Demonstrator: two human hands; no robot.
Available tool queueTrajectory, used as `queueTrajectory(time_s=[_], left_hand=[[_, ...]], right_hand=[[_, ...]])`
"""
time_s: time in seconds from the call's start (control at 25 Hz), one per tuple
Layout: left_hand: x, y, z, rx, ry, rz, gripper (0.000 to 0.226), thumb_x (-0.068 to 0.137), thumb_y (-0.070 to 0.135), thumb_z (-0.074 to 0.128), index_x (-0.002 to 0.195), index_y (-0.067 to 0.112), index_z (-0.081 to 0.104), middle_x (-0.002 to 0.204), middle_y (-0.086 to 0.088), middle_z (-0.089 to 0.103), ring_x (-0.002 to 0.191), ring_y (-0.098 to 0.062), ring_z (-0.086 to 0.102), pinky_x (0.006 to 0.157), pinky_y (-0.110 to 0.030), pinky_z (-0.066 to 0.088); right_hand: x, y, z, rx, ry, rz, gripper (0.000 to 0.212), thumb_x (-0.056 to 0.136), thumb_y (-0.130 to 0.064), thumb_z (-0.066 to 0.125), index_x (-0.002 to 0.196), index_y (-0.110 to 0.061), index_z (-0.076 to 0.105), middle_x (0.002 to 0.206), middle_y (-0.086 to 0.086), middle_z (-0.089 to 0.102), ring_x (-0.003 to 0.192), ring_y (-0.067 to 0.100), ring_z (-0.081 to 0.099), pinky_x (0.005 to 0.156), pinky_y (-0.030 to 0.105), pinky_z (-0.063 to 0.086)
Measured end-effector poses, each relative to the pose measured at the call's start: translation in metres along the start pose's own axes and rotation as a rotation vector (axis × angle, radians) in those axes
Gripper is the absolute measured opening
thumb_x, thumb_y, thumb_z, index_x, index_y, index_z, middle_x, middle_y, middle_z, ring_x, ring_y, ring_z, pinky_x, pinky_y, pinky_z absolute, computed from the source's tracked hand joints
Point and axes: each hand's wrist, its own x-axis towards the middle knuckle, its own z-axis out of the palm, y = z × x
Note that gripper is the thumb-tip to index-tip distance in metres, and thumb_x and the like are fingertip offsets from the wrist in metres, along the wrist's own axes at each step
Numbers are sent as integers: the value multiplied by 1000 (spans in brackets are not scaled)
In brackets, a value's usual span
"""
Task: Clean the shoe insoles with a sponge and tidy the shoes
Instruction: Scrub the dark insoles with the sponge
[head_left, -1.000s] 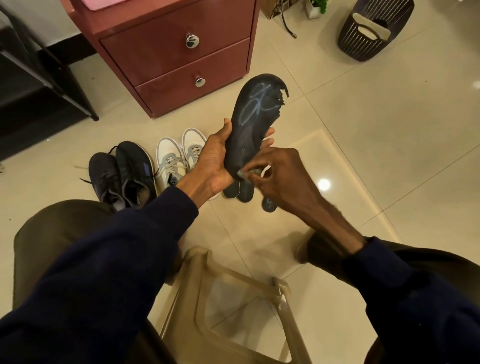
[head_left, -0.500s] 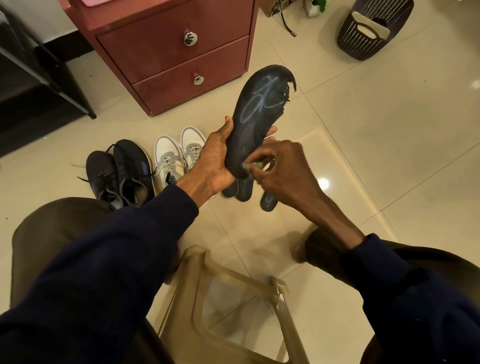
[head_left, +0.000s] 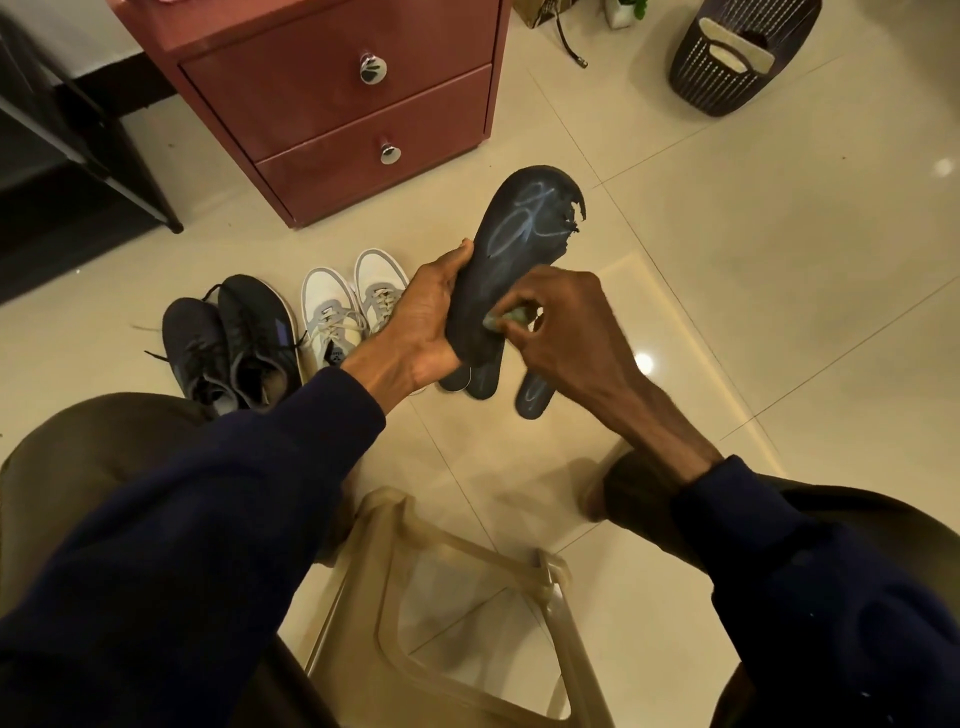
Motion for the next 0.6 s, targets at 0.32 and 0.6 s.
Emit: queueTrajectory(time_s=[0.32,0.6], left_hand=[[1,0,-3,45,14,-59,34,101,30,47,118,6,63,103,-13,67,86,-24,66,80,-32,55],[1,-1,-1,-6,-50,-60,51,99,27,42,142,1,51,129,-19,64,112,-29,64,105,-38,48]], right_hand=[[-8,-10,1,111,-132,-52,11,82,-13,83,93,-15,80,88,-5,72,77,5,64,73,26,56],[-6,0,1,66,-42,-46,17,80,-10,85,96,-12,81,92,2,73,83,15,66,74,30,57]])
